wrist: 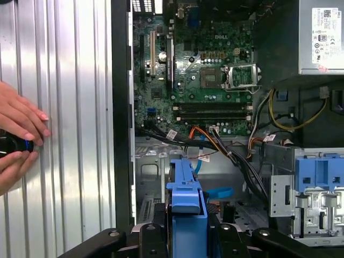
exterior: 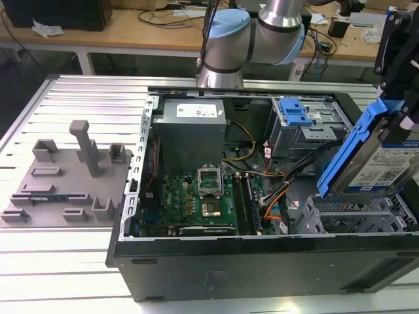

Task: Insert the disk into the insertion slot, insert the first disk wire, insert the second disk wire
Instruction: 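Insert the disk into the insertion slot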

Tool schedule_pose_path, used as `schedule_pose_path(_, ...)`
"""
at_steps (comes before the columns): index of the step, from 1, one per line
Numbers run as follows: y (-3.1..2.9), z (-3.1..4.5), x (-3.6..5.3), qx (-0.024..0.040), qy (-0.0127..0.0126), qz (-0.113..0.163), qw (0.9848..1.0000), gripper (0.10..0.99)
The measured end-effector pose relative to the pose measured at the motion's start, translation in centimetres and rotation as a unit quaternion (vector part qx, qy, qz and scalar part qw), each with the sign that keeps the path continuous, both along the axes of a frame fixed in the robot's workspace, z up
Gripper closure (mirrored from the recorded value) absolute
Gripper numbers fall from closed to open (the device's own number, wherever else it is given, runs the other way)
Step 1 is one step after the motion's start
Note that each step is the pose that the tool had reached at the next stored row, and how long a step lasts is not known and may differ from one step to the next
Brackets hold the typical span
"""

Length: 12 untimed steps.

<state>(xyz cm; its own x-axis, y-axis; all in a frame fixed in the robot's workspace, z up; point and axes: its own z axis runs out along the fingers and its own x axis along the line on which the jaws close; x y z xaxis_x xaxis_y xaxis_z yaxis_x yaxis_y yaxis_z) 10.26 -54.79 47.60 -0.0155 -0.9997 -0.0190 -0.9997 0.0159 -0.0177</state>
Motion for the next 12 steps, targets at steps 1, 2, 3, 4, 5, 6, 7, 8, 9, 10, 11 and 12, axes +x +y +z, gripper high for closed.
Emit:
schedule_pose_path(1, 0.0, 0.0, 0.0, 0.0, 0.0, 0.0, 1.0, 0.718)
schedule_pose_path(2, 0.0, 0.0, 0.0, -0.0001, 0.0, 0.0, 1.0, 0.718)
schedule_pose_path(3, 0.0, 0.0, 0.0, 0.0, 0.0, 0.0, 1.0, 0.718)
schedule_pose_path(4, 0.0, 0.0, 0.0, -0.0001, 0.0, 0.0, 1.0, 0.718)
schedule_pose_path(5, 0.0, -0.02, 0.0, 0.0, 0.0, 0.0, 1.0, 0.718)
schedule_pose_path(6, 0.0, -0.03, 0.0, 0.0, 0.0, 0.0, 1.0, 0.718)
schedule_pose_path(7, 0.0, -0.04, 0.0, 0.0, 0.0, 0.0, 1.0, 0.718)
schedule_pose_path(8, 0.0, -0.05, 0.0, 0.0, 0.0, 0.0, 1.0, 0.718)
schedule_pose_path(9, 0.0, -0.07, 0.0, 0.0, 0.0, 0.0, 1.0, 0.718)
schedule_pose_path(10, 0.0, -0.1, 0.01, -0.0001, 0.0, 0.0, 1.0, 0.718)
schedule_pose_path(11, 0.01, -0.14, 0.05, -0.0001, 0.0, 0.0, 1.0, 0.718)
schedule_pose_path(12, 0.01, -0.21, 0.12, 0.0, 0.0, 0.0, 1.0, 0.718)
